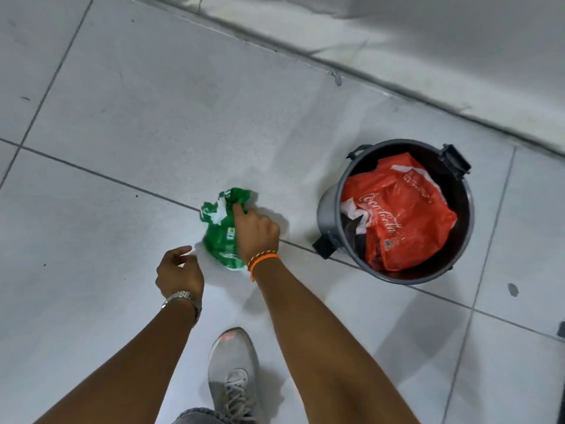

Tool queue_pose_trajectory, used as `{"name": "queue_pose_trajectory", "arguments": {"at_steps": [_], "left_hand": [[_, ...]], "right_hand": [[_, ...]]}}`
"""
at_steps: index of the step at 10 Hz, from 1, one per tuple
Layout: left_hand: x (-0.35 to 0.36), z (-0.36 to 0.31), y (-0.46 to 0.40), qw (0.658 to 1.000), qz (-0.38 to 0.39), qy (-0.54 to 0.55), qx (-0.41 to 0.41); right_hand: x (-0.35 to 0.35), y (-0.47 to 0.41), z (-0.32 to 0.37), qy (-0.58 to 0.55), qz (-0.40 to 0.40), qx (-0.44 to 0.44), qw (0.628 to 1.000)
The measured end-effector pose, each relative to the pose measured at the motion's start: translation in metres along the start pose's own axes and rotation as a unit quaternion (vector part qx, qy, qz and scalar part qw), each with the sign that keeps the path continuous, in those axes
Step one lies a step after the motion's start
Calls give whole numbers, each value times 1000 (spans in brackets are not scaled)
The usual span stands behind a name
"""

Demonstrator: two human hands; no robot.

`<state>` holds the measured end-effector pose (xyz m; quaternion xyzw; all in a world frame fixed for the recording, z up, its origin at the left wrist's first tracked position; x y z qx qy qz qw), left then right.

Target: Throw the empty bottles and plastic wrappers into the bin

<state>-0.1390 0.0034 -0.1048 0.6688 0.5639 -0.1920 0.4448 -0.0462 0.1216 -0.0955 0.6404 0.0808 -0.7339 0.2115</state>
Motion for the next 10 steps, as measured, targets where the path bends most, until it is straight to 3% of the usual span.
{"name": "queue_pose_trajectory", "arguments": {"at_steps": [1,2,3,4,5,6,8,9,10], "left_hand": [[-3,-19,21,1000,-9,1,8],[0,-41,39,1000,-4,7,22],[10,-70,69,998,24,23,47],[23,-100,98,995,47,53,72],[37,-119,125,990,69,86,92],[47,-125,142,985,84,99,117],[28,-114,165,976,85,82,181],[1,-122,180,973,69,87,201],[-34,-149,205,960,86,132,232]], "right_hand": [[-92,-1,-19,-54,-146,37,987],[-184,12,-80,-90,-269,93,954],[-234,27,-160,-73,-287,229,927],[-211,26,-203,-26,-178,292,939],[-170,28,-214,65,-76,254,962],[-137,25,-212,97,-33,222,970],[-127,18,-218,56,117,224,966],[-174,17,-220,9,127,227,965],[-231,35,-222,-34,44,246,968]]}}
Point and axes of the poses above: each hand's wrist, its own y-axis away from the middle knuckle, its own x-axis out of the palm, z = x × y, the point moved 1 cm from there along -y, towards the middle knuckle, and after that the axes turned 15 degrees about -z, right-handed, at the moved point
